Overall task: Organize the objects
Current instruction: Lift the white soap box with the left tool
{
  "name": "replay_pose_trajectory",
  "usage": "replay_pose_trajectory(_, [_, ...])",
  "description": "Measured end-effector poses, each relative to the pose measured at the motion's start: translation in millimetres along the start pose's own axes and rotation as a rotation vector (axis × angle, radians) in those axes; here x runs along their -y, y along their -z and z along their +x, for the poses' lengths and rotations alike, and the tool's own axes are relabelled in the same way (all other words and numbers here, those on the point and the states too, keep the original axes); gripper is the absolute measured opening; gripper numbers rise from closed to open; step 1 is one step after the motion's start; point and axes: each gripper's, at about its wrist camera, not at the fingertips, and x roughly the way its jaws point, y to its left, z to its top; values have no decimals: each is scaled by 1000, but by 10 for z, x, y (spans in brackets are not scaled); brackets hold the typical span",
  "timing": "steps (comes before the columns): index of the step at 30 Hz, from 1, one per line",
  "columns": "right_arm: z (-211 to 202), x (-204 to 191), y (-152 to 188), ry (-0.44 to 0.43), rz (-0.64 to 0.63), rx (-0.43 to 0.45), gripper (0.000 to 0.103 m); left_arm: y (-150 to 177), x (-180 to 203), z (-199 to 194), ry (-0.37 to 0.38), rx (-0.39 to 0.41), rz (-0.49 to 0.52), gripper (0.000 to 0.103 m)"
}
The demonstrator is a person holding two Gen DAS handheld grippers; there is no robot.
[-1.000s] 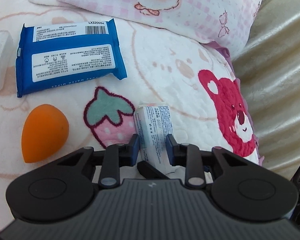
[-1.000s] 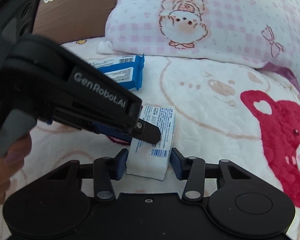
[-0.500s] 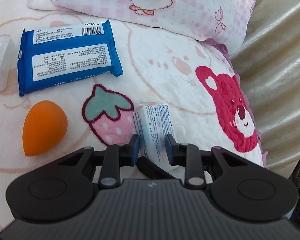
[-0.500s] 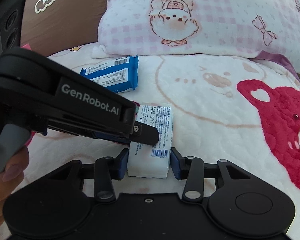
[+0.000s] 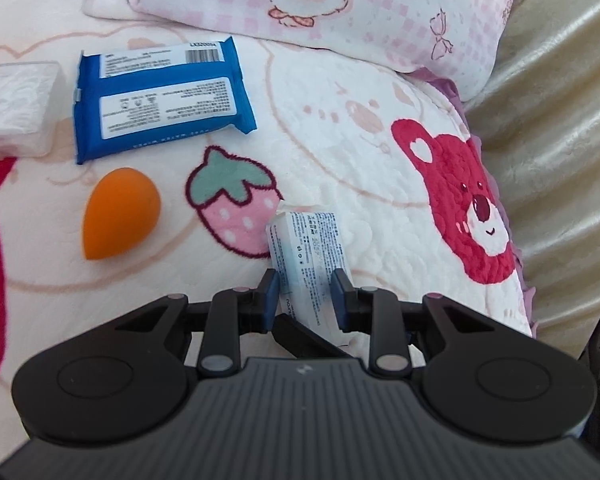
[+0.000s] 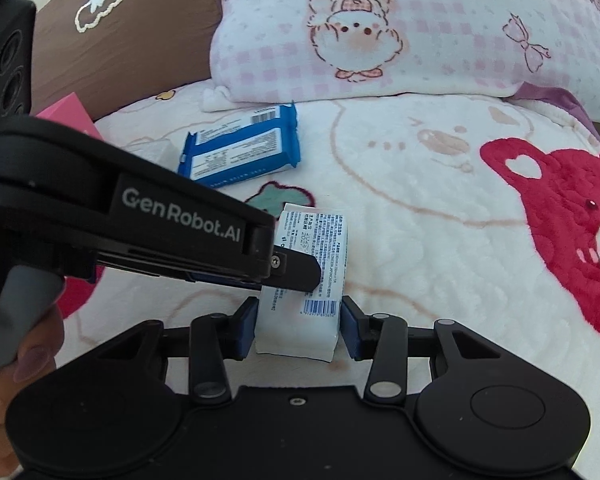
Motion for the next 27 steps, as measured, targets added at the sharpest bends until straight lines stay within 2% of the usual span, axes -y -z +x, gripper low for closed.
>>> replay_pose_trajectory(8, [-181, -143, 3, -11, 5, -2, 48, 41, -8, -249, -4, -9, -22, 26])
replay_pose_trajectory(11, [-254, -203, -10, -15, 17, -35, 48, 62, -12, -360, -2, -30, -48, 26])
replay_pose_trajectory(16, [-419, -314, -7, -34, 29, -30, 48, 100, 5, -579, -20, -37, -40, 26])
replay_pose_trajectory(22, [-544, -539, 4, -48, 23, -71, 48, 154, -46, -813, -36, -74, -47, 26])
replay_pose_trajectory(27, [-679, -712, -3, -48, 18, -103, 48, 262, -65, -1017, -49, -65, -54, 26])
